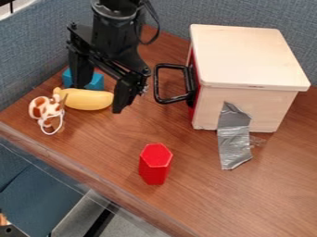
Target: Open the drawer
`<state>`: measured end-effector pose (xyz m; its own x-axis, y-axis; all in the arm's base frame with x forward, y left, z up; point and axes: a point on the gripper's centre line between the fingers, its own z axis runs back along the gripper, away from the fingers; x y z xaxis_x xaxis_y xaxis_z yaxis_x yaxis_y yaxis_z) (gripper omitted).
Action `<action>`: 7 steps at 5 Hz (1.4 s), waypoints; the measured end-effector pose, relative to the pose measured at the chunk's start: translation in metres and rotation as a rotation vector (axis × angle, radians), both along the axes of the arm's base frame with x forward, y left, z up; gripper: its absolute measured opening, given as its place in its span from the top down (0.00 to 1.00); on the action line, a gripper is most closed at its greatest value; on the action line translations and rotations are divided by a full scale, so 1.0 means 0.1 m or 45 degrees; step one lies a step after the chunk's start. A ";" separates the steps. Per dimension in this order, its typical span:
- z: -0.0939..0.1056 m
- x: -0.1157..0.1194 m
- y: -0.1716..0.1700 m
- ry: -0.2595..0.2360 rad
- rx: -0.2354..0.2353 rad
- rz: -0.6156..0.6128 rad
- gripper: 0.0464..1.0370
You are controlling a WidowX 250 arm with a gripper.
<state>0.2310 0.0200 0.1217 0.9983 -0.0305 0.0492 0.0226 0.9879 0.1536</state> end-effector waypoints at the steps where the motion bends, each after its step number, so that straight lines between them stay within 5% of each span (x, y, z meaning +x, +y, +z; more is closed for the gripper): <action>1: -0.05 -0.01 -0.01 0.024 -0.007 0.012 0.04; 3: 0.02 0.45 0.13 -0.024 -0.112 0.360 0.04; 5: -0.02 0.65 0.24 -0.102 -0.215 0.576 0.04; 7: -0.21 0.76 0.06 -0.129 -0.203 0.607 0.04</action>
